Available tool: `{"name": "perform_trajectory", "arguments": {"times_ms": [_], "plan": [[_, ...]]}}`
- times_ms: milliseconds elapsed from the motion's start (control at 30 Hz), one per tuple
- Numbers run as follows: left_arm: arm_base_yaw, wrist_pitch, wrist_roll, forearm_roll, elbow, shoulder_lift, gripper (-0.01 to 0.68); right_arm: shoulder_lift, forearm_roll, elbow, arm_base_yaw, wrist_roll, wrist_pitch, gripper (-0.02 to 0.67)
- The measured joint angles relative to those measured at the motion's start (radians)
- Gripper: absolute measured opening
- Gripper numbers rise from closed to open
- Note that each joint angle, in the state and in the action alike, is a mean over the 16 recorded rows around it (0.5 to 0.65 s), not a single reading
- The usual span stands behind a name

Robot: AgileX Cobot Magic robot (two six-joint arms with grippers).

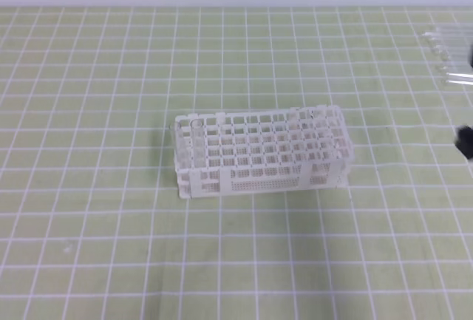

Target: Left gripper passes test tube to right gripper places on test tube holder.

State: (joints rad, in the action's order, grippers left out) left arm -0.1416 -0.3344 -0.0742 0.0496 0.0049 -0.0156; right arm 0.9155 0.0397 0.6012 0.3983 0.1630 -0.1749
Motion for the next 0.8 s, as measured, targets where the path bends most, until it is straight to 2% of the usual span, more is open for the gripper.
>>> {"name": "perform_trajectory", "arguments": {"times_ms": [400,633,800], "plan": [[0.000,0.005,0.000,-0.001,0.004,-0.011,-0.003,-0.421,0.171,-0.347,-0.210,0.000,0.142,-0.015],[0.000,0.005,0.000,-0.001,0.004,-0.011,-0.003,-0.569,0.191,-0.493,-0.332,0.000,0.158,-0.015],[0.000,0.006,0.000,-0.002,0.005,-0.013,-0.003,-0.647,0.200,-0.559,-0.370,0.000,0.158,-0.015]]}}
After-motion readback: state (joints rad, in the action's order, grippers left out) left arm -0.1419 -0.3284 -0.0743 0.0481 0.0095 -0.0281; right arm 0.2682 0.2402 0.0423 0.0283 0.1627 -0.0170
